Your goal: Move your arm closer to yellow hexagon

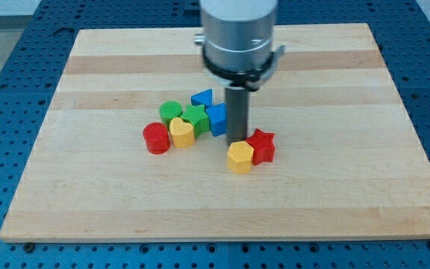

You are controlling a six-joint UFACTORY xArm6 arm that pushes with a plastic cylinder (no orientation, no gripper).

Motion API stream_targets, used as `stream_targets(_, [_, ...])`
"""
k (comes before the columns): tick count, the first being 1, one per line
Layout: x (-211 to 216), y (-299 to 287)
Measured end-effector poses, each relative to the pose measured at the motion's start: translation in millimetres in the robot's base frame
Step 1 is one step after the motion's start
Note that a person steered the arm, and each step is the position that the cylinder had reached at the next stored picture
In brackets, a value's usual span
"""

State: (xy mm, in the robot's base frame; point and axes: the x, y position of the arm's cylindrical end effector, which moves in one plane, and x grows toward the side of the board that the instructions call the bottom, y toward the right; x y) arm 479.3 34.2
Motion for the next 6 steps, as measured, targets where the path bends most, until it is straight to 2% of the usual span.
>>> stream_targets(1, [26.7, 80.1])
stream_targets(2, [46.6, 123.8])
stream_targets(4, [-6.8, 55.7])
stream_targets(6, [0.2, -9.6])
